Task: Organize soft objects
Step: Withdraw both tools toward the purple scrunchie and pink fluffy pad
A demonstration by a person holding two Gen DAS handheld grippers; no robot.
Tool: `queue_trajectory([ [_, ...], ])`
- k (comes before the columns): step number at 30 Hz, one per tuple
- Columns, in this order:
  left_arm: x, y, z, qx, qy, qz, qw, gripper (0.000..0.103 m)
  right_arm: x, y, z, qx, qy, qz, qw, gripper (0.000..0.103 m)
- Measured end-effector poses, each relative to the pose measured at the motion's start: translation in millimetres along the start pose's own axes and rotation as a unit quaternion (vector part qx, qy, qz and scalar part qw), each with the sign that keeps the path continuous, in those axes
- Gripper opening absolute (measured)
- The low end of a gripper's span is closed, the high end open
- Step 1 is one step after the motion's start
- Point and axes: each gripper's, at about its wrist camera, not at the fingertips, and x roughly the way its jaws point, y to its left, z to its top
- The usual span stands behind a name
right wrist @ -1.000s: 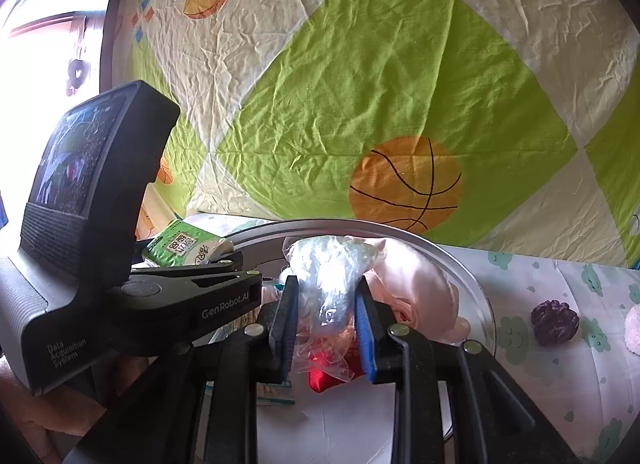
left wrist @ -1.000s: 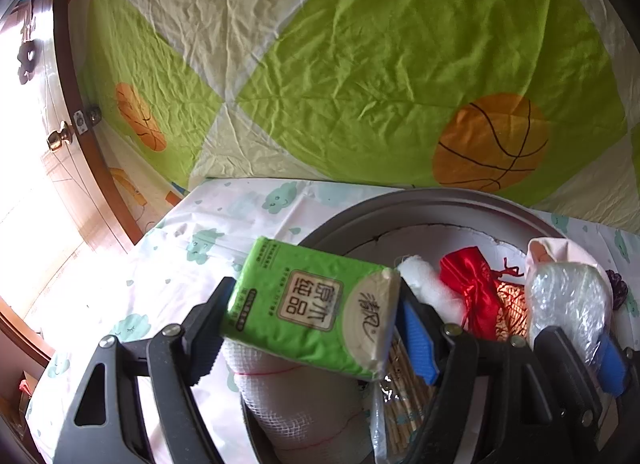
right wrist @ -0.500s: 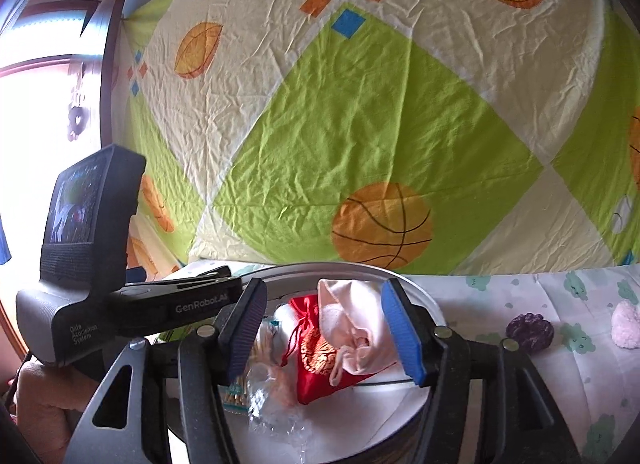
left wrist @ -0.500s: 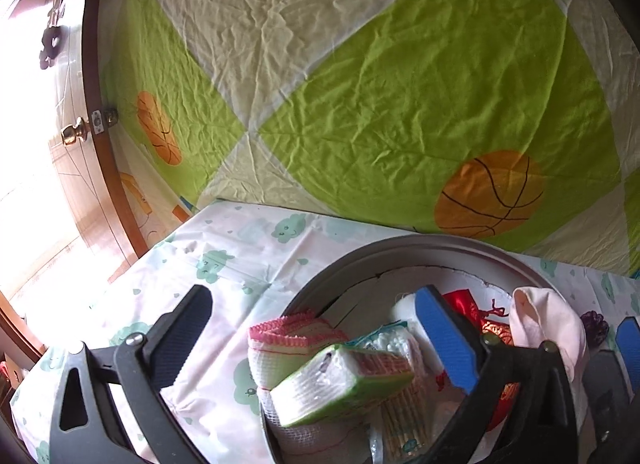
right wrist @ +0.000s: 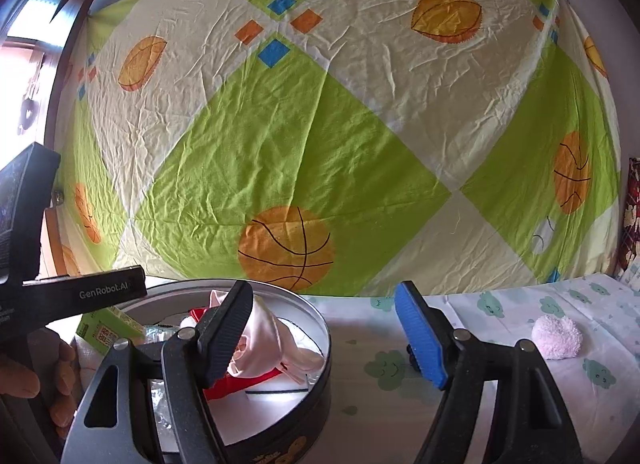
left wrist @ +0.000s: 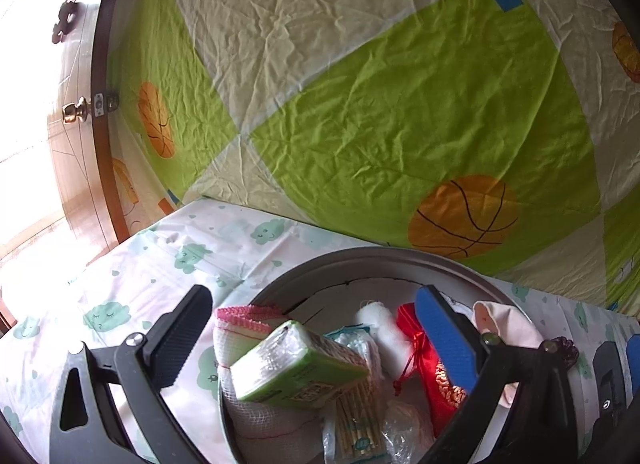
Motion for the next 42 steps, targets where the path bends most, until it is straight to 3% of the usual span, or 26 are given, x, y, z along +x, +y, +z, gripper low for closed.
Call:
queue_trajectory([
  [5,-13.2,5.0,-3.1,-0.036,-0.026,-0.003,0.9990,0.103,-4.2,-12.0,-0.2,0.009,-0.001,-0.010,1.000,0.080],
  [10,-19.4,2.7,-12.8,-0.066,-0.029,-0.010,0.9973,0.103,-6.2,-24.2,-0.4,0.004,-0.001,-0.028,1.000,0.080],
  [19,-30.6,-25.7,-34.3,-0.024,-0.049,-0.002,0.9985,0.102,-12.4,-43.3,-0.5,-0.006,-0.008,-0.048,0.999,0.081],
  [23,-34.2,-31.8,-43.2,-0.024,-0.045,-0.019,0.9985,0.102,-16.6,-55.4,-0.7,-0.005,-0.007,-0.055,0.998,0.081],
  [32,-40.1,-53.8,-59.5,0.024,-0.045,-0.007,0.9987,0.102,-21.3,-77.3,-1.0,-0.009,-0.003,-0.067,0.998,0.081],
  [42,-64.3,-72.3,-69.6,0.058,-0.080,-0.003,0.9951,0.103,-21.3,-125.5,-4.6,0.005,0.024,-0.086,0.996,0.080],
])
